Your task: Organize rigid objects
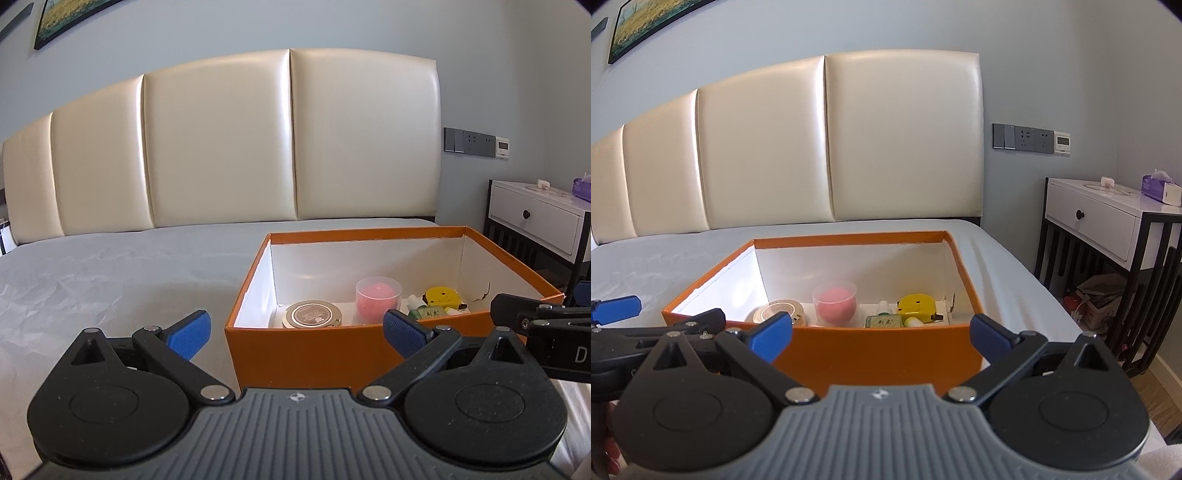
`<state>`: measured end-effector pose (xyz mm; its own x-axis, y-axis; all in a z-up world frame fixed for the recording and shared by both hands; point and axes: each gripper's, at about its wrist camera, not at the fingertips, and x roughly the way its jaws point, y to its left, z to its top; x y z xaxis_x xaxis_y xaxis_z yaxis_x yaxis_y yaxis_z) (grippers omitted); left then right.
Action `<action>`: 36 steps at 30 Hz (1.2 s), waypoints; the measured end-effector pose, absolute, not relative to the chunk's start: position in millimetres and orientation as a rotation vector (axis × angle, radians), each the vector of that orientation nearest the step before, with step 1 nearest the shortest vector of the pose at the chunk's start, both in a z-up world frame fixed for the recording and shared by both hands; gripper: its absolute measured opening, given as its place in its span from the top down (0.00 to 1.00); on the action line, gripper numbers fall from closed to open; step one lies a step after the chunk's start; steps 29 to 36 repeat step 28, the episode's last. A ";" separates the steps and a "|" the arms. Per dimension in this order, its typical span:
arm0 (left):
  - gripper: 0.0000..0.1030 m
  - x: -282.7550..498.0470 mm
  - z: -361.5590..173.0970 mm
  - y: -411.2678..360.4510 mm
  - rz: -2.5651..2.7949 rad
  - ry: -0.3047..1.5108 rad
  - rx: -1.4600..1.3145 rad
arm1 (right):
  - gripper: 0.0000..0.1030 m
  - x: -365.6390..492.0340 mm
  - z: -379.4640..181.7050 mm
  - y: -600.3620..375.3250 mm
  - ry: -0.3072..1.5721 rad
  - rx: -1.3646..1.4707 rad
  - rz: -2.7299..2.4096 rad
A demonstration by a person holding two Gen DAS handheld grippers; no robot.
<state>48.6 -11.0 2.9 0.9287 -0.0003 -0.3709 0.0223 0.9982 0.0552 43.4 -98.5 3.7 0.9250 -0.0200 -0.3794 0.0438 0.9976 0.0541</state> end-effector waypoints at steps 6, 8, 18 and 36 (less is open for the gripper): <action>0.00 52.2 1.9 -10.5 -0.007 0.396 0.072 | 0.02 43.4 3.7 -100.5 0.394 0.071 -0.038; 0.00 52.5 1.7 -10.0 -0.006 0.399 0.069 | 0.02 43.4 3.7 -101.3 0.394 0.074 -0.039; 0.00 53.9 2.0 -8.2 -0.007 0.401 0.063 | 0.02 44.1 3.5 -101.6 0.397 0.073 -0.040; 0.00 51.2 2.4 -8.6 -0.007 0.402 0.055 | 0.02 44.2 3.0 -101.9 0.399 0.074 -0.040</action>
